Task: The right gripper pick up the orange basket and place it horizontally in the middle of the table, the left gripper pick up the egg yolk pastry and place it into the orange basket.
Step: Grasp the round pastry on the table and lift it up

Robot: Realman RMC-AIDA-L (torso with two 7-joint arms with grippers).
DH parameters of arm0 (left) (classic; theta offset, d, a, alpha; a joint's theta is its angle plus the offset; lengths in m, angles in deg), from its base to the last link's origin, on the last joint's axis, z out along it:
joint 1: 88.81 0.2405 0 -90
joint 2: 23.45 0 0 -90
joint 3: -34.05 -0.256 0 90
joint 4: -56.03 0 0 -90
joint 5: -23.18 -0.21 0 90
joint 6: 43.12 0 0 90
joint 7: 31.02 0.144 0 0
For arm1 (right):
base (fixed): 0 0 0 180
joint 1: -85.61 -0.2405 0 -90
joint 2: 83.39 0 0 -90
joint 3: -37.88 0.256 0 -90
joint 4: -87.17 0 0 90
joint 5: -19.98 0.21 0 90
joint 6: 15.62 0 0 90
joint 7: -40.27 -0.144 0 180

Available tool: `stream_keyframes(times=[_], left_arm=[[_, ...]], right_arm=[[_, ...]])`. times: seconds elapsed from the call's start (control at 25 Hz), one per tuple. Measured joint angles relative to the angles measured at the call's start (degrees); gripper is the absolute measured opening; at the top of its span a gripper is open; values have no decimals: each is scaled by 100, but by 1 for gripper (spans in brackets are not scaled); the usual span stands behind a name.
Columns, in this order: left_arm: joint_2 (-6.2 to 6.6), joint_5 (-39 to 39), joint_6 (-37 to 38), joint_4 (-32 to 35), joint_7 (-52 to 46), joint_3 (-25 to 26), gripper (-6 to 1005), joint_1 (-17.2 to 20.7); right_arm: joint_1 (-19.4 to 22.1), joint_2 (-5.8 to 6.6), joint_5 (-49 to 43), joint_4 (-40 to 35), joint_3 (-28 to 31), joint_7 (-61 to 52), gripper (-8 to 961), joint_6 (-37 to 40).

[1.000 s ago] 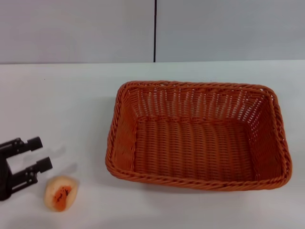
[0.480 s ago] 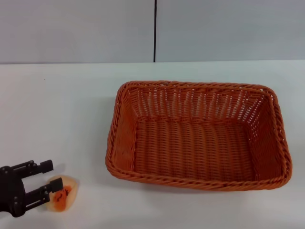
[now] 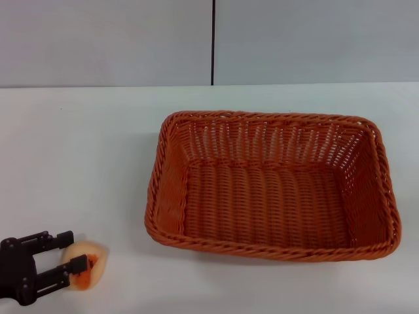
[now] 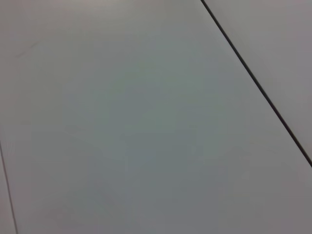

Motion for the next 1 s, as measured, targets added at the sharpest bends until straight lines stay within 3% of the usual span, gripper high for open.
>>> stream_keyframes(times=[0.72,0.92,1.0], left_arm=[[-62,-258,-16,-48,-123,42,473,-85],[-71,-259,-16,-33,-123,27,243,-153],[-71,-258,-16,-22,-123,25,205,-178]], right_arm=[[-35,8,-9,128,-3,148,472,-60],[-19,9,-9,128,0,148,472,-70],[-17,9,-9,128,2,148,472,-70]])
